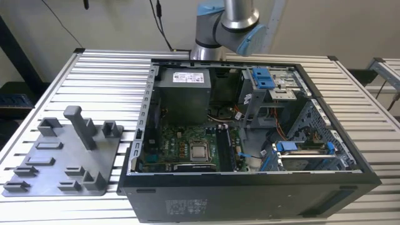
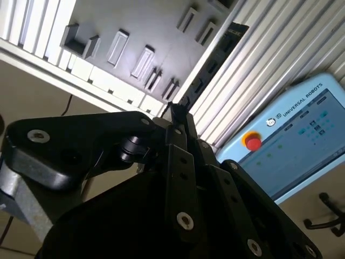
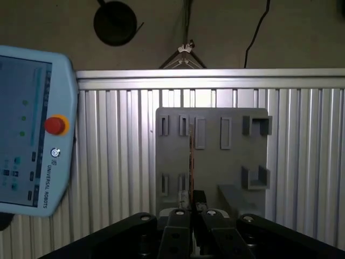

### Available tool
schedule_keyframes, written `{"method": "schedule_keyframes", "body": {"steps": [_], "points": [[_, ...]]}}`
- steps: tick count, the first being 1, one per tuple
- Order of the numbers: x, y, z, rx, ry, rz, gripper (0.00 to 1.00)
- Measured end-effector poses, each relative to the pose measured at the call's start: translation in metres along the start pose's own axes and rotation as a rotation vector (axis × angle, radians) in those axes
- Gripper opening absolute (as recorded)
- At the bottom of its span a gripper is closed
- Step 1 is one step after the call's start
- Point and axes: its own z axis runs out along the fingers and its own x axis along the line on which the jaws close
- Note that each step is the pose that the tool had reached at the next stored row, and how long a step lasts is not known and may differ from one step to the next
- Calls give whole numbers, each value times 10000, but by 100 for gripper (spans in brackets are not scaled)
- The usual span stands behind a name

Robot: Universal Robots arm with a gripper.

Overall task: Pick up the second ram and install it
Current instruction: 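Pick up the second ram and move it above second insertion slot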

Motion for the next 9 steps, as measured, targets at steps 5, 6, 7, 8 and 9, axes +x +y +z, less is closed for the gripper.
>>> {"method": "schedule_keyframes", "body": {"steps": [5,6,7,8,9], "points": [[-3,-145,0,-55,1,0,14],[-4,-175,-1,-68,2,0,14],[-5,-208,-1,-81,2,0,14],[-6,-242,-1,-95,2,0,14],[-7,-276,-2,-109,2,1,14]]}}
